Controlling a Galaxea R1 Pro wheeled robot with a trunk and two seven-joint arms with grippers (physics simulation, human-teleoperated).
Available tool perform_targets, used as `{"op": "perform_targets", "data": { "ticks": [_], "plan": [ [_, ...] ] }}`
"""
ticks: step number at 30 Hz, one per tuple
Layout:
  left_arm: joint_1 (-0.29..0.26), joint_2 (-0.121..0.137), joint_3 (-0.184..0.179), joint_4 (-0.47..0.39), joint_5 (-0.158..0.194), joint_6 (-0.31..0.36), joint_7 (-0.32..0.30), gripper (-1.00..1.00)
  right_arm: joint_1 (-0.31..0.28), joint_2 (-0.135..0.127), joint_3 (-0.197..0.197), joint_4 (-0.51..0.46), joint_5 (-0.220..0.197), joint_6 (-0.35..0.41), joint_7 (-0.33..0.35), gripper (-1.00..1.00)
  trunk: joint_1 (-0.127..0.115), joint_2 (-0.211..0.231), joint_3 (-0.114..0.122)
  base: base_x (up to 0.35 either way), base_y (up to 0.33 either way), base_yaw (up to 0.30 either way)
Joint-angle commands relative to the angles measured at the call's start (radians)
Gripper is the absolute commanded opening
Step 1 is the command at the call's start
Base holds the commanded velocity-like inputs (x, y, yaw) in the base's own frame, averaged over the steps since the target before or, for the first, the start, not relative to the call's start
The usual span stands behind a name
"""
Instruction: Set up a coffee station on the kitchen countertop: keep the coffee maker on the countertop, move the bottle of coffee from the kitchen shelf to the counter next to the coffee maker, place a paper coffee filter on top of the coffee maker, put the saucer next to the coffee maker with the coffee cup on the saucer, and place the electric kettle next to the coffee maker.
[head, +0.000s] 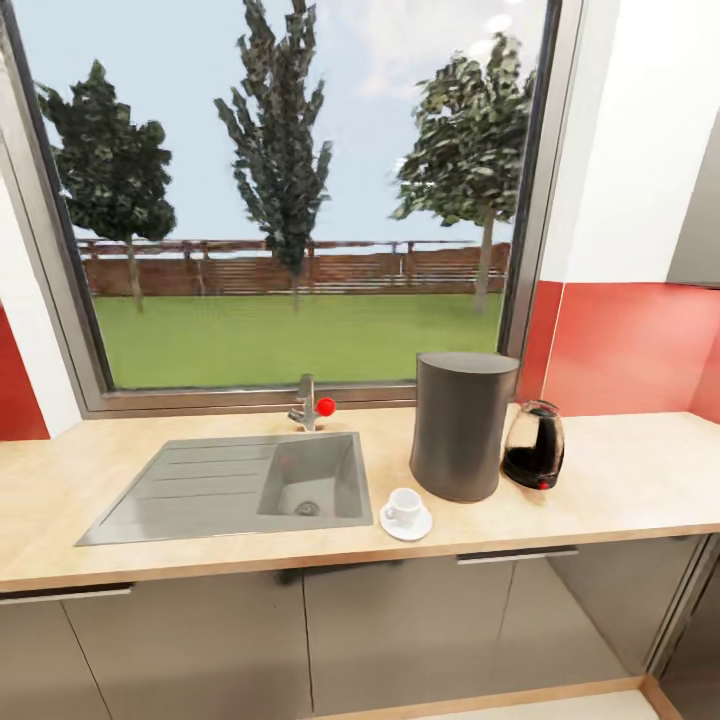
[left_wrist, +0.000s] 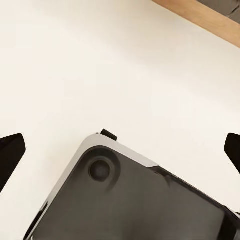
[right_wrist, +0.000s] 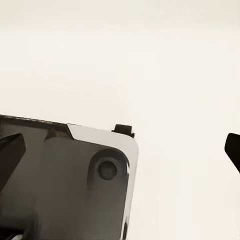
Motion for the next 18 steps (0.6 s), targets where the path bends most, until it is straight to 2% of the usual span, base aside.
{"op": "perform_targets", "data": {
  "ticks": [1,9,18],
  "plan": [
    [0.000,0.000,0.004,0.001,-0.003,-0.002,0.000,1.00,-0.001,0.001,-0.003,0.003,0.010,-0.006,0.000,1.00,0.000,-0.001,0.000,0.000,0.342,0.000],
    [0.000,0.000,0.003,0.001,-0.003,-0.002,-0.001,1.00,-0.001,0.013,-0.002,0.002,0.010,-0.002,-0.002,1.00,0.000,-0.001,0.000,0.000,0.342,0.000],
    [0.000,-0.001,0.003,0.001,-0.003,-0.002,-0.001,1.00,-0.001,0.015,-0.003,0.002,0.010,-0.006,-0.004,1.00,0.000,-0.001,0.000,0.000,0.342,0.000]
  ]
}}
